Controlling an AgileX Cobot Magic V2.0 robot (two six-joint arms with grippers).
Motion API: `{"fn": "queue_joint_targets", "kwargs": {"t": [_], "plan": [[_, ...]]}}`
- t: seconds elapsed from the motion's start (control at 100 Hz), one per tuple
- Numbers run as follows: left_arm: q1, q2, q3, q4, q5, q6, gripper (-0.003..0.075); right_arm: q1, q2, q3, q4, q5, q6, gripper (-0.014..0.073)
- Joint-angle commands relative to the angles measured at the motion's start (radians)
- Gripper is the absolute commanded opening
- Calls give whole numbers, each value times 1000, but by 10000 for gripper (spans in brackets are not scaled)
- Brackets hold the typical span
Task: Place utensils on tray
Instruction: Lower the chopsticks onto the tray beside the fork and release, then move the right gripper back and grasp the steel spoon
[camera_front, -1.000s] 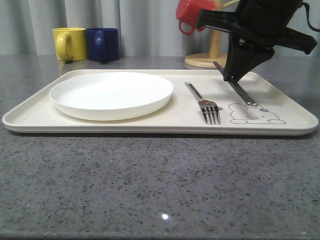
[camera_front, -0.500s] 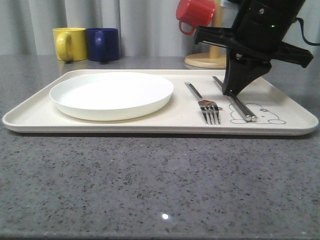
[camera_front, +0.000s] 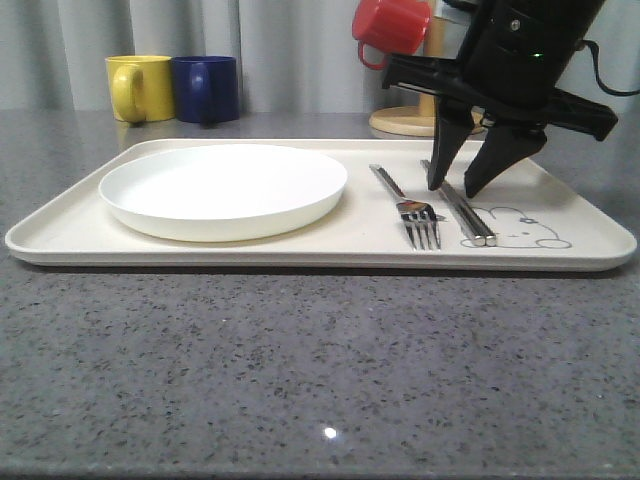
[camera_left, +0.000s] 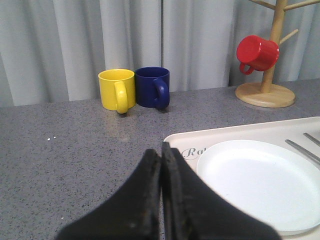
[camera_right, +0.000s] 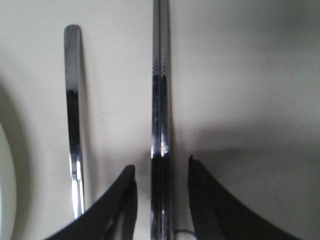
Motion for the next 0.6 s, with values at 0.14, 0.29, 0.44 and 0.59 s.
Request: {"fn": "queue_joint_targets", "kwargs": {"t": [0.14,0.29,0.44,0.59], "plan": [[-6,6,-29,-7,-78,0,-18,-3,-60,-44,-8,20,-25,332],[-6,6,-29,-7,-78,0,-18,-18,-128,-45,-20,20,-66,332],[-6,6,-29,-7,-78,0,-18,-82,-209,-45,-84,56,-78,332],[-6,6,-29,-7,-78,0,-18,-196,-270,-45,-100,145,-178,332]]}}
